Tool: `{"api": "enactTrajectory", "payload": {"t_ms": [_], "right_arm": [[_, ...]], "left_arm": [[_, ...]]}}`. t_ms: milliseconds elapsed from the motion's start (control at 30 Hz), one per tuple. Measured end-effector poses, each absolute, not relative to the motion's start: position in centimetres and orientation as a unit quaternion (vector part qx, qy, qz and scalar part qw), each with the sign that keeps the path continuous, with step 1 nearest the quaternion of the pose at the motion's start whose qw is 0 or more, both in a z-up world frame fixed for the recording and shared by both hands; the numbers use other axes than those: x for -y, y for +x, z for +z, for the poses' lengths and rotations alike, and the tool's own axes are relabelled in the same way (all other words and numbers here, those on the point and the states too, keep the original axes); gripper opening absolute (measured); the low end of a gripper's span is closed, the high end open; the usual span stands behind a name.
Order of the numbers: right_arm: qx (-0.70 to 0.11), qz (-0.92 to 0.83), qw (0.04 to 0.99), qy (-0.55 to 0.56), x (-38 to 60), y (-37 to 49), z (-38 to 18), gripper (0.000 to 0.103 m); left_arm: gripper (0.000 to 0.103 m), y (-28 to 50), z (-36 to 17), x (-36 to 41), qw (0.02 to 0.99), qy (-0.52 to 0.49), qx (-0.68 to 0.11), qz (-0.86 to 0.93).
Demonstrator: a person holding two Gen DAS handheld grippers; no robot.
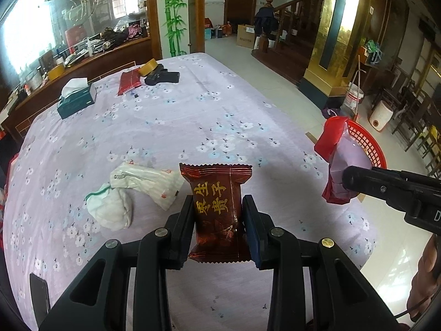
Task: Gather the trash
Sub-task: 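Carry the candy wrapper and pink bag with both tools over the wastebasket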
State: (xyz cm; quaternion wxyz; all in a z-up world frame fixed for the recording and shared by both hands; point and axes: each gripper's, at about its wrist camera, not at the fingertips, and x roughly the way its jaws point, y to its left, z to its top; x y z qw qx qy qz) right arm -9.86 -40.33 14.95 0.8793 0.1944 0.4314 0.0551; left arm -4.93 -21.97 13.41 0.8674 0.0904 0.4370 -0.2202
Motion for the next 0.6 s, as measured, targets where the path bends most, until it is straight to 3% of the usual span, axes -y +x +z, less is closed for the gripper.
{"api": "enactTrajectory", "payload": {"t_ms": [600], "right_arm": [[-0.427, 0.036, 0.879, 0.211, 42.9, -10.6, 15.1, 0.037]], "left_arm": [[0.033, -4.6, 13.3, 24.6, 0.862, 0.107, -0.435, -0.236]]}}
